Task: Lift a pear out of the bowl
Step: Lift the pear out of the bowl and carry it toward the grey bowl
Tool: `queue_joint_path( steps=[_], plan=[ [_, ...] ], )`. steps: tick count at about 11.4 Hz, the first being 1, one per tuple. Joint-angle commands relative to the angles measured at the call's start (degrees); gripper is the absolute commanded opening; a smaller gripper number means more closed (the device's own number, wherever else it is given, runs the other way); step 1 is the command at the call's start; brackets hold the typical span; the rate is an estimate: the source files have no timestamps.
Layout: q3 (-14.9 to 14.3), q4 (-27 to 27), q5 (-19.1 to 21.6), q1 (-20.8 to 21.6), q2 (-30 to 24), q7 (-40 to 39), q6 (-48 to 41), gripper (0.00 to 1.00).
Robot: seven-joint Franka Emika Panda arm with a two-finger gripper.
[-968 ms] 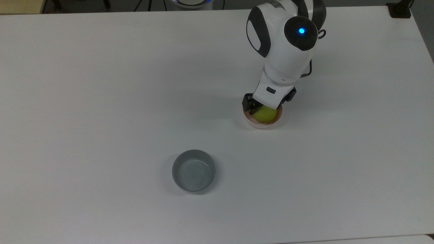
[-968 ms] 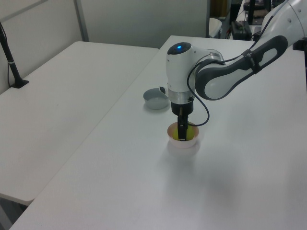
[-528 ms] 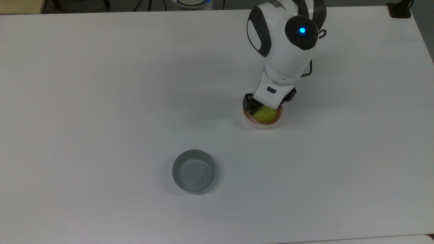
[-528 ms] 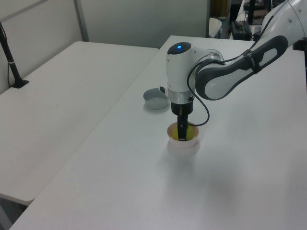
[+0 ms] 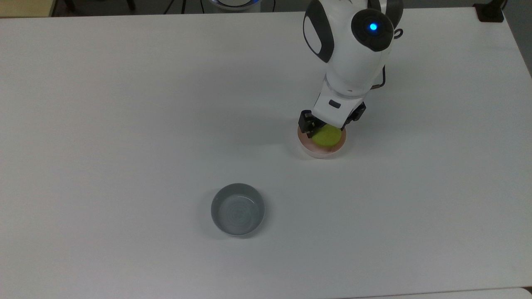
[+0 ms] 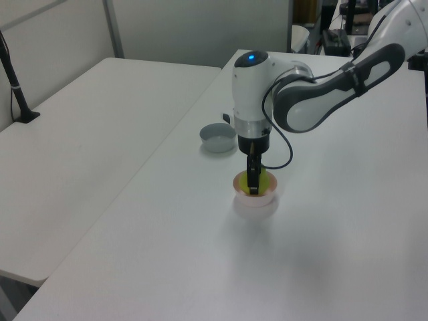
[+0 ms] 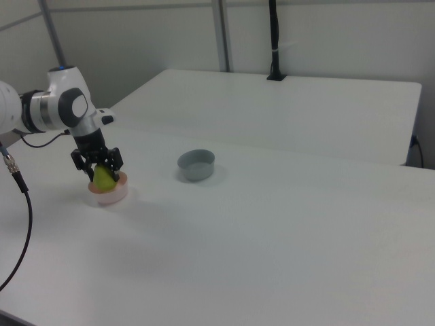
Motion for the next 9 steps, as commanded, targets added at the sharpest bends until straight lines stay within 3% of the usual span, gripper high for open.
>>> queue_joint_path(
  steps=[1,5,9],
  plan=[
    [-0.4,-0.6,-0.5,0.6,-4.5,1.3,-4.0,0.52],
    [-1.0,-0.6,-0.4,-0.3,-8.9,0.6,-7.4,0.52],
    [-1.4,-0.6,-1.2,-10.1,-11.1,-7.5,-9.7,0.52]
  ],
)
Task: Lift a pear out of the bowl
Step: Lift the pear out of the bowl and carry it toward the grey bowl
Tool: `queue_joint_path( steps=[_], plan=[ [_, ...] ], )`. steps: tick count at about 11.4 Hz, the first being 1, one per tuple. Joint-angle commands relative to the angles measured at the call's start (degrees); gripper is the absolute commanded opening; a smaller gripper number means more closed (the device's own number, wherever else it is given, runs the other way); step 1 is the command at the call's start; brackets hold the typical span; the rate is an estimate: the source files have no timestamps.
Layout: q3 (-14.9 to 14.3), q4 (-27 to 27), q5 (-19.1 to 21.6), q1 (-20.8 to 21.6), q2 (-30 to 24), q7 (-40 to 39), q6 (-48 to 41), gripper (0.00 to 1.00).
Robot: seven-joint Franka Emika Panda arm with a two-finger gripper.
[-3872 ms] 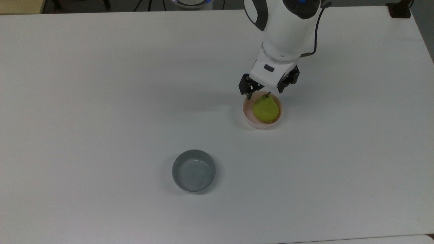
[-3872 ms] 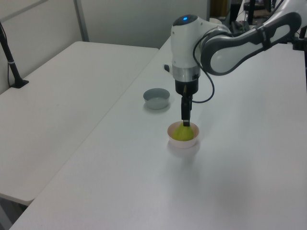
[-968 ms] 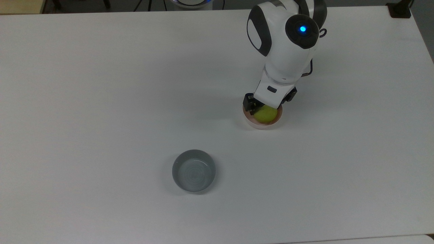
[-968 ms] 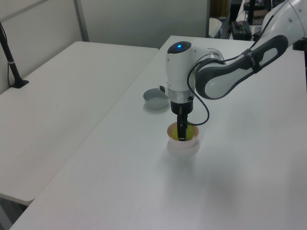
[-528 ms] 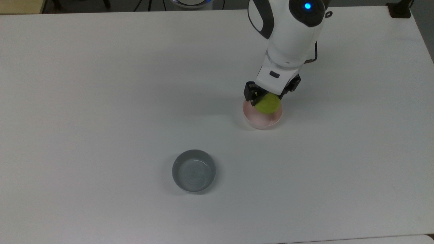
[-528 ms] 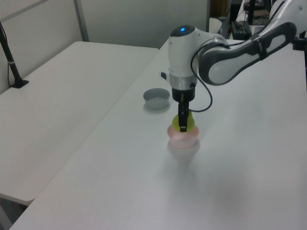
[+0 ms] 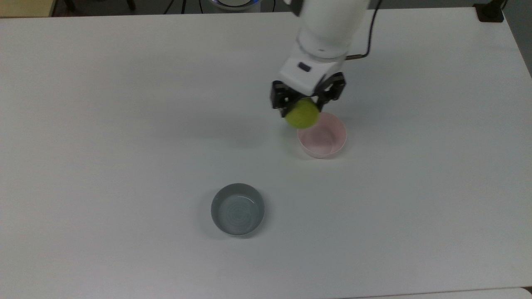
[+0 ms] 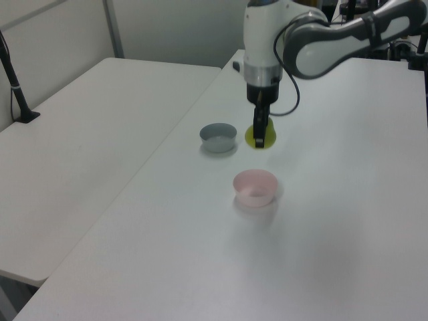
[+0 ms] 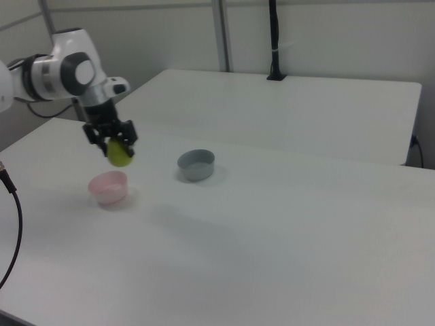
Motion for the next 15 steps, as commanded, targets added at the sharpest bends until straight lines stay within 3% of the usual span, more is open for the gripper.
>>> queue_joint_path(
  steps=[1,3,6,9,15],
  plan=[
    [-0.2,-1.1,-0.4,-9.1,-2.1,-9.5,-2.4,0.52],
    [-1.6,-1.3,-0.4,-13.8,-2.0,-15.1,-2.4,0.52],
    [-4.0,-2.9,-0.3,-17.0,-1.4,-19.3,-0.6,0.52],
    [-4.0,-8.5,-0.3,-17.3,0.9,-19.3,8.8,0.52],
    [-4.0,-8.7,-0.4,-17.4,6.6,-18.7,13.2,0.54]
  ],
)
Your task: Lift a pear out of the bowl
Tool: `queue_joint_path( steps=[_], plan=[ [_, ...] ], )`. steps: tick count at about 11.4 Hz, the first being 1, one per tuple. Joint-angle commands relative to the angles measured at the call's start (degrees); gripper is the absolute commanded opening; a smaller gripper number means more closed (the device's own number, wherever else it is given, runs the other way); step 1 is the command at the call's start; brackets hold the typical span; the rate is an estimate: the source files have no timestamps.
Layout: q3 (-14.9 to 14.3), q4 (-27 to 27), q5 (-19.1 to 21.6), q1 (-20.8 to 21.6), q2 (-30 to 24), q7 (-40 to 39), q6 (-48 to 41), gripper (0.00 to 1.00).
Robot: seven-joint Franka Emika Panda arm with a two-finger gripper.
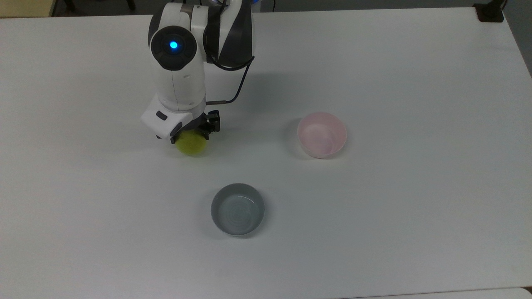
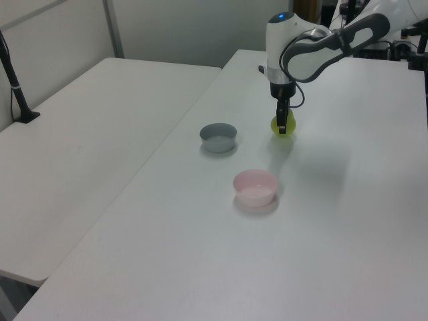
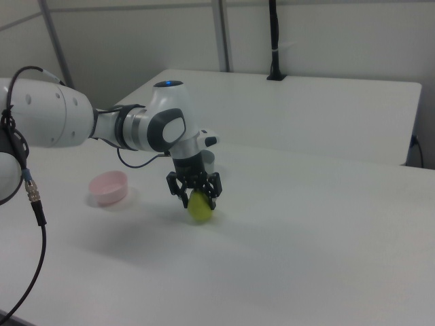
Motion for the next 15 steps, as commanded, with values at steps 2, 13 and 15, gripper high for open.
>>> queue_joint_path(
  steps=[2,13,15],
  plan=[
    [-0.3,-0.9,-0.3,0.4,0.9,-0.2,2.0,0.73],
    [0.5,6.7,0.6,3.4,-17.4,5.1,-21.5,1.0],
    [0.4,6.4,0.6,4.4,-22.9,10.2,-25.8,1.0]
  ],
)
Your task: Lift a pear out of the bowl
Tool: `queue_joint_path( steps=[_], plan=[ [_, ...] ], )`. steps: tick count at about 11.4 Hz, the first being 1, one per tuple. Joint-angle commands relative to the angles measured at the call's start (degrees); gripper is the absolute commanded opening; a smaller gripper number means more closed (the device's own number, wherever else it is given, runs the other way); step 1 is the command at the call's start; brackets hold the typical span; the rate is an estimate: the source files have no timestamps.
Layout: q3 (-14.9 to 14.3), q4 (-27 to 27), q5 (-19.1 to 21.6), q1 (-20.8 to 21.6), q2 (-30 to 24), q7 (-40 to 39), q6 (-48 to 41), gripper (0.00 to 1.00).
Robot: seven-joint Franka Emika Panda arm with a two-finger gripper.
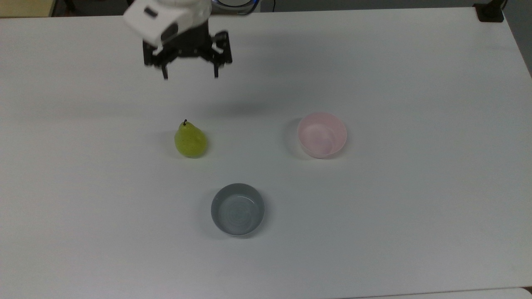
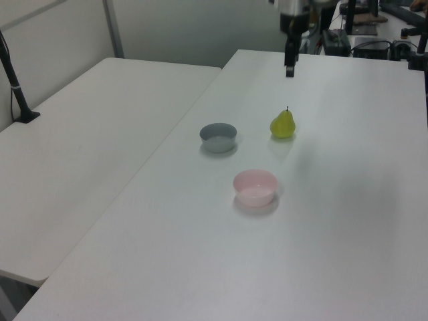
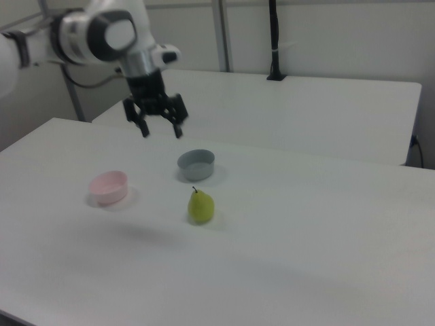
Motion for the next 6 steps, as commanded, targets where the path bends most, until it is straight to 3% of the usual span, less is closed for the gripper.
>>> queue_joint_path(
  steps=[1,6],
  plan=[
    [-0.8,-2.3,0.4,3.1,-7.8,7.0,-6.0,1.0],
    [-1.0,-3.5,0.9,3.3,-8.6,9.3,-7.2,1.0]
  ],
)
